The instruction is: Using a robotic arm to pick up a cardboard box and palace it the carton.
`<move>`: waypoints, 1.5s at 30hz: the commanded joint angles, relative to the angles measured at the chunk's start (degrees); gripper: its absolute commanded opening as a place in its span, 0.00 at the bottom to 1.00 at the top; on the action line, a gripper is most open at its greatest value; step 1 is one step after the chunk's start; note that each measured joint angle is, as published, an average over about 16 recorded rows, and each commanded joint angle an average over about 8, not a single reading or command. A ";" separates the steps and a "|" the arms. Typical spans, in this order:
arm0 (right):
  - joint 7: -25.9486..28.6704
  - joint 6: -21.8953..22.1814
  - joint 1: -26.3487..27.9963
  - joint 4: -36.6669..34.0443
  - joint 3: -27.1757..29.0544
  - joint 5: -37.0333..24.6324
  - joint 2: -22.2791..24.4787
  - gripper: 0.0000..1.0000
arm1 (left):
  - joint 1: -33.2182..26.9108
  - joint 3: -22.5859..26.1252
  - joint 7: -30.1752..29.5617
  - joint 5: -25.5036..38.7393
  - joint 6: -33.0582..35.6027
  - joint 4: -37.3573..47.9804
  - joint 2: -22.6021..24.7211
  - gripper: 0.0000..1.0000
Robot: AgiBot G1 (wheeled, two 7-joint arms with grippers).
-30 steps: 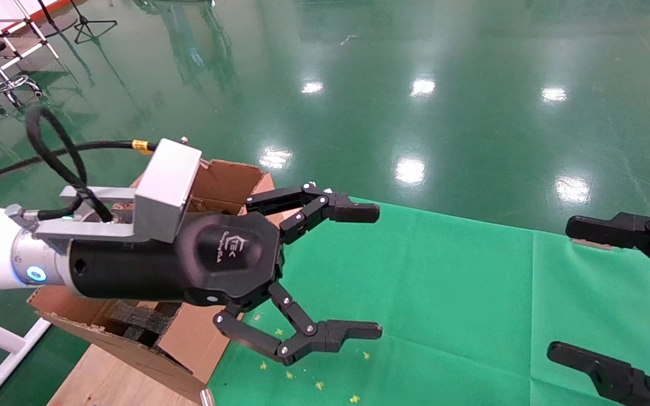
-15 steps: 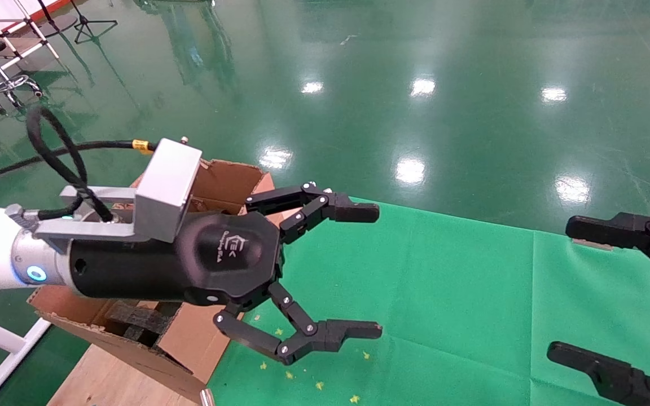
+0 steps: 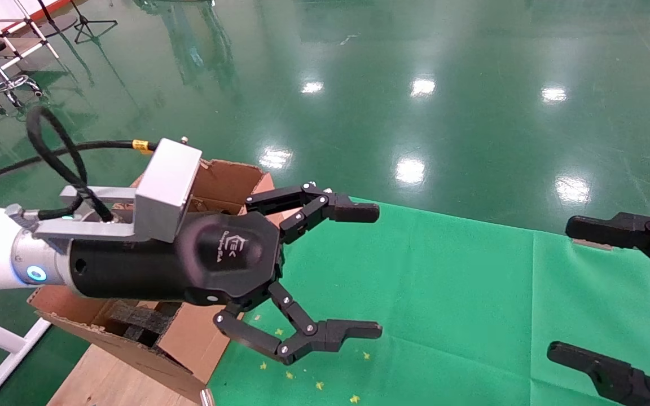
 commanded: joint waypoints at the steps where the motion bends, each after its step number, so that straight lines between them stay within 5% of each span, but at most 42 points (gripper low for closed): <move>1: 0.00 0.00 0.00 0.00 0.00 0.00 0.00 1.00 | 0.00 0.00 0.00 0.00 0.00 0.00 0.00 1.00; 45: 0.00 0.00 0.00 0.00 0.00 0.00 0.00 1.00 | 0.00 0.00 0.00 -0.01 0.00 0.00 0.00 1.00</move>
